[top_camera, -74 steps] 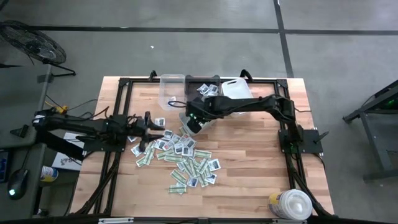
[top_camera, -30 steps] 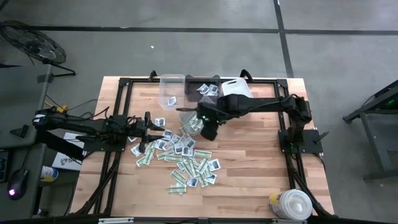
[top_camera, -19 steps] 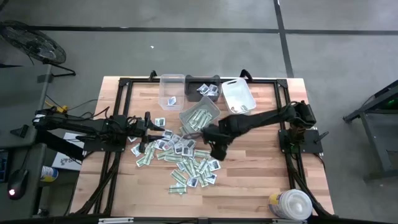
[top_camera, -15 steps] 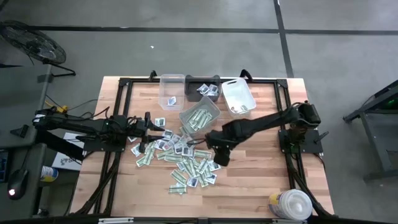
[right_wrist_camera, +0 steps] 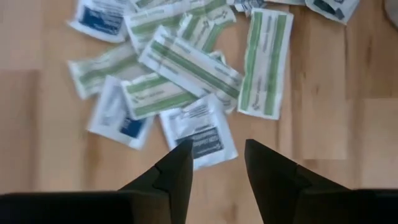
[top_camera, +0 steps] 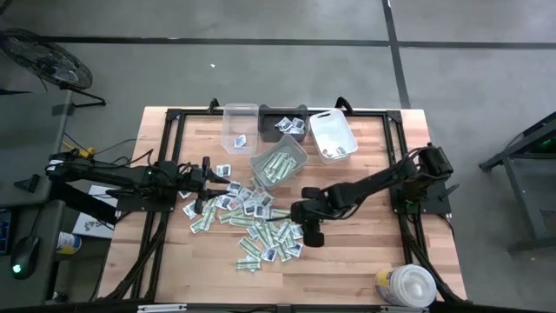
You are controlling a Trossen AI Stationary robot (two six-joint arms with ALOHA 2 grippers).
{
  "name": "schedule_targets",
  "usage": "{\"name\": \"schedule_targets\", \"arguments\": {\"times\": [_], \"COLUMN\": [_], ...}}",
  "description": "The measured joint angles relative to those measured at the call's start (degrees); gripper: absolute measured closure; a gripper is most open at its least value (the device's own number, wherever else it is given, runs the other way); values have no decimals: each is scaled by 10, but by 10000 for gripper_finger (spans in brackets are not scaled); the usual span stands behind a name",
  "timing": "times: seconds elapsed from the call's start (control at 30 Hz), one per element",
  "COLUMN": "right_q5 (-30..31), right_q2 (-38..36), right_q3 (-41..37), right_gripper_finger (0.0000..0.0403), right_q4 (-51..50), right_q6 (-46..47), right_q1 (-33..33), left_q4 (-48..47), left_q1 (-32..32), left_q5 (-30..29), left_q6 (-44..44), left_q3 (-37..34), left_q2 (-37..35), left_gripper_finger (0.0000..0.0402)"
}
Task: Pick & Place First Aid Supplies
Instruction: Put the towelette pack into the black bin
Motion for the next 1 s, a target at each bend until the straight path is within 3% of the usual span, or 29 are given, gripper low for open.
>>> {"name": "schedule_targets", "arguments": {"times": [0.1, 0.33, 1.0], "right_q5": [21, 3, -15], "right_q2": [11, 51, 118], "right_q3": [1, 0, 4], "right_gripper_finger": [265, 265, 265], "right_q4": [-1, 22, 16], "right_q6": [-33, -75, -62], "right_q1": [3, 1, -10], "left_q4": [0, -6, -17], "left_q1": [0, 0, 0], "left_q5": [0, 0, 0], "left_q6": [0, 0, 0], "left_q3": [0, 0, 0], "left_q2": [0, 0, 0], "left_gripper_finger": [252, 252, 252]}}
